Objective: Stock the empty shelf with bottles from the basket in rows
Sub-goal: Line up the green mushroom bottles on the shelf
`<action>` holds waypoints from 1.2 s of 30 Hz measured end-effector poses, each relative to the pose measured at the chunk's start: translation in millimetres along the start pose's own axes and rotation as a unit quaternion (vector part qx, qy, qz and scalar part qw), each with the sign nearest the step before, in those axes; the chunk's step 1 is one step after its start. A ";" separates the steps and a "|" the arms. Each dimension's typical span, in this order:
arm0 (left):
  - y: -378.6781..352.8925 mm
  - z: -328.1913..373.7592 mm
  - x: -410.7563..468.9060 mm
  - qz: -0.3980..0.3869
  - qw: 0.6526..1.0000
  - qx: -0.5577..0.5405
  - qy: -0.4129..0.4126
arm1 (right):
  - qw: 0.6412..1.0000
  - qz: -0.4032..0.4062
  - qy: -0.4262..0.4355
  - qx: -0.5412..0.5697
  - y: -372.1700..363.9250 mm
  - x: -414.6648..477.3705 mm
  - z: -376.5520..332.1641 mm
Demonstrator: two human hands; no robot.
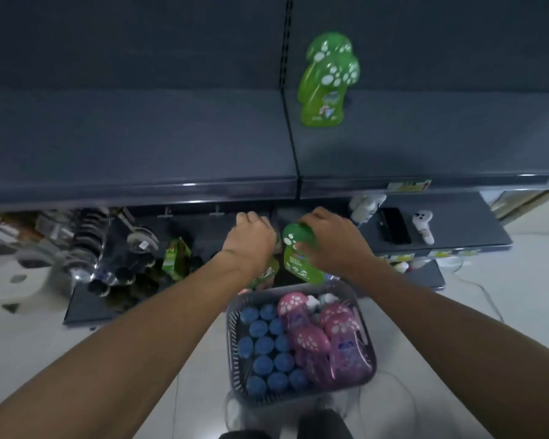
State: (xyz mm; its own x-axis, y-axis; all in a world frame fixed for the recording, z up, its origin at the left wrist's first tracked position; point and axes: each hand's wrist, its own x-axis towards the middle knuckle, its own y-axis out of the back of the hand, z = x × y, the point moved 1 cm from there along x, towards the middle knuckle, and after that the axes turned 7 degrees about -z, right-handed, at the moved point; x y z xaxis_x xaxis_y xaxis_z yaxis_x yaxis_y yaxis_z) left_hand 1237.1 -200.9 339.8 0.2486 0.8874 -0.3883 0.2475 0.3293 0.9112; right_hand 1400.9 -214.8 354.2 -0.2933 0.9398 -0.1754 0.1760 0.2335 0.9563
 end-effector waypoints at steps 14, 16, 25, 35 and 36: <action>133.9 10.1 -10.6 0.133 0.986 0.064 -0.083 | 0.990 0.140 0.018 -0.003 146.7 -13.3 37.3; 148.1 12.7 -8.9 0.153 0.983 0.056 -0.080 | 0.986 0.162 0.034 0.002 162.9 -5.8 46.1; 195.7 33.1 15.1 0.234 0.970 0.022 -0.065 | 0.983 0.161 0.084 0.027 211.0 49.9 79.6; 201.9 49.6 56.4 0.241 0.970 -0.017 -0.018 | 0.977 0.145 0.128 0.089 204.2 107.3 117.5; 201.7 50.4 58.9 0.243 0.970 -0.022 -0.018 | 0.977 0.143 0.132 0.090 202.7 111.2 119.7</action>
State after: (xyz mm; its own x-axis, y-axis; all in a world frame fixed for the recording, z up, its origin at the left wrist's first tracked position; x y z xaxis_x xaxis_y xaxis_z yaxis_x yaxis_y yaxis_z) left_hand 1348.9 -98.5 493.7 0.3585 0.9297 0.0842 0.0525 -0.1102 0.9925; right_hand 1516.5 -33.0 500.5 -0.4357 0.8814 0.1827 0.4420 0.0327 0.8964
